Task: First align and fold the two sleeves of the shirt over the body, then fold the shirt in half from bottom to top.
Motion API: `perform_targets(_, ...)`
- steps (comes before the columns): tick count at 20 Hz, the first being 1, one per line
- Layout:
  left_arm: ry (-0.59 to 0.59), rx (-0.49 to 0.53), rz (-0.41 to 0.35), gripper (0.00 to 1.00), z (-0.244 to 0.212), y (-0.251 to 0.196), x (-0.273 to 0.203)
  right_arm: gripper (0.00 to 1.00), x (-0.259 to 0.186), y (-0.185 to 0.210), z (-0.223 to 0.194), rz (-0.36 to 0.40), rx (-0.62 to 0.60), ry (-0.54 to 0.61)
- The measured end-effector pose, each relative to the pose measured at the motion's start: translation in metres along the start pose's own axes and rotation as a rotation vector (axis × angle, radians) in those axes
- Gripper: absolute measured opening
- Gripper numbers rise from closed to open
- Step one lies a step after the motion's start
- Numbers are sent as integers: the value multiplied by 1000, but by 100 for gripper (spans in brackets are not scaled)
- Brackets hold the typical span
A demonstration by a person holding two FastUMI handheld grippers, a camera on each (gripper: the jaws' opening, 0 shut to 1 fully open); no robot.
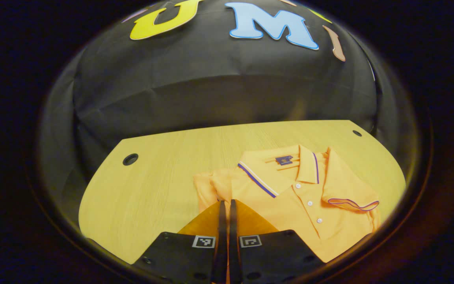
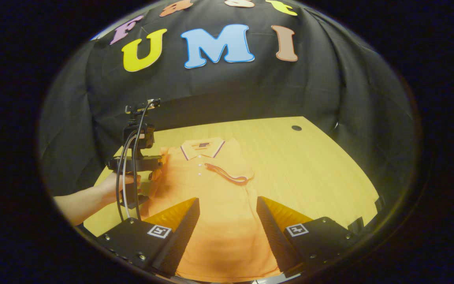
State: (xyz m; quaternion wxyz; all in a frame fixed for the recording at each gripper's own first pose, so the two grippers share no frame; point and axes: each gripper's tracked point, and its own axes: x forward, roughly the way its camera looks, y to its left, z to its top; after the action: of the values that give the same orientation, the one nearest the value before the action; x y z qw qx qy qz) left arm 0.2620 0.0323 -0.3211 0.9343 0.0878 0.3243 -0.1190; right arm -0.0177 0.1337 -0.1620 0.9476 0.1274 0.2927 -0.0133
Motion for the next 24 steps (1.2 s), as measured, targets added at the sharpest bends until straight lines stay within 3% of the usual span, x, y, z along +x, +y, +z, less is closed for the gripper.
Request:
perform_targets(4, 24, 7, -24, 10, -5, -6, 2, 90, 4, 3, -3, -8, 1, 13)
perform_targets(7, 34, -1, -48, 25, -7, -11, -4, 90, 5, 4, -5, 6, -31, 19)
perform_targets(8, 33, -12, -51, 26, -7, -13, -8, 90, 5, 3, -6, 12, -41, 20)
perform_targets(12, 34, -53, -51, 75, -15, -14, -32, 90, 1, -7, -14, 13, -58, 22)
perform_targets(14, 32, -64, -37, 94, -20, -12, -51, 90, -2, -13, -23, 19, -57, 33)
perform_targets(15, 28, -65, -28, 98, -23, -10, -61, 90, -3, -16, -29, 22, -62, 40)
perform_targets(24, 22, -7, -88, 95, -67, -28, -163, 90, -21, -43, -84, 17, -124, 113)
